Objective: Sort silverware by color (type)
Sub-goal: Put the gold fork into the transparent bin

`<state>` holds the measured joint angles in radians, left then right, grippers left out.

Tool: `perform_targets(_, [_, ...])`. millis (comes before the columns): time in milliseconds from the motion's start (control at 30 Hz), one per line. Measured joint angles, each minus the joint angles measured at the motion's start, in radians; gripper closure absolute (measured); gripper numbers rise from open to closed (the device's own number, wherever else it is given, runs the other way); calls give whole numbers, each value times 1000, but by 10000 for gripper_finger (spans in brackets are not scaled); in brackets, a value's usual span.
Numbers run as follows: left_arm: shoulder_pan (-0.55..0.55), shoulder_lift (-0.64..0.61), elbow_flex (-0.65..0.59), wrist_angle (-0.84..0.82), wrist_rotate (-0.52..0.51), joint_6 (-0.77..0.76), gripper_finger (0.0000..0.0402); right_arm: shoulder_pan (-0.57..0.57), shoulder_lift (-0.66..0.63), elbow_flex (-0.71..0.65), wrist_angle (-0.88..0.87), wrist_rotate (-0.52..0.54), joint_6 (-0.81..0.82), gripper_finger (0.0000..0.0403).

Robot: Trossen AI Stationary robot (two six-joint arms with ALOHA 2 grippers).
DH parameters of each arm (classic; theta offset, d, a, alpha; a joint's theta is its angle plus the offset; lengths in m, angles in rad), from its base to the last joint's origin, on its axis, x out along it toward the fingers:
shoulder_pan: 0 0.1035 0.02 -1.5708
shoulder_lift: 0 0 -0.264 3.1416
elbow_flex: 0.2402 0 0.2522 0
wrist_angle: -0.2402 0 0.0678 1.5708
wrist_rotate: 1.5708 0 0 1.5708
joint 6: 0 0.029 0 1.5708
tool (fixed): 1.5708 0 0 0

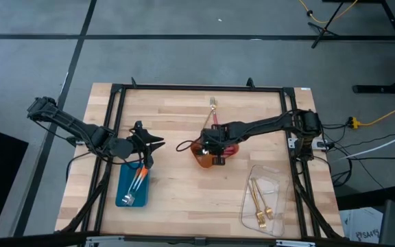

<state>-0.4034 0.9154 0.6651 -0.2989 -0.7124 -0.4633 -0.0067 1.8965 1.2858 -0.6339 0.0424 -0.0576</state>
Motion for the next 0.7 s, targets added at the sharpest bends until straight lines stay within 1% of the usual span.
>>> perform_targets(100, [0, 0, 0, 0, 0, 0, 332, 0, -3, 61, -72, -8, 0, 303])
perform_targets(267, [0, 0, 0, 0, 0, 0, 332, 0, -3, 234, -247, -8, -3, 303])
perform_targets(400, [0, 0, 0, 0, 0, 0, 332, -6, -5, 399, -348, 42, -25, 303])
perform_targets(567, [0, 0, 0, 0, 0, 0, 332, -52, -6, 566, -373, 145, -28, 304])
perform_targets(633, [0, 0, 0, 0, 0, 0, 332, -85, -6, 616, -367, 158, -23, 303])
perform_targets(700, [0, 0, 0, 1, 0, 0, 332, -126, -6, 649, -364, 158, 26, 303])
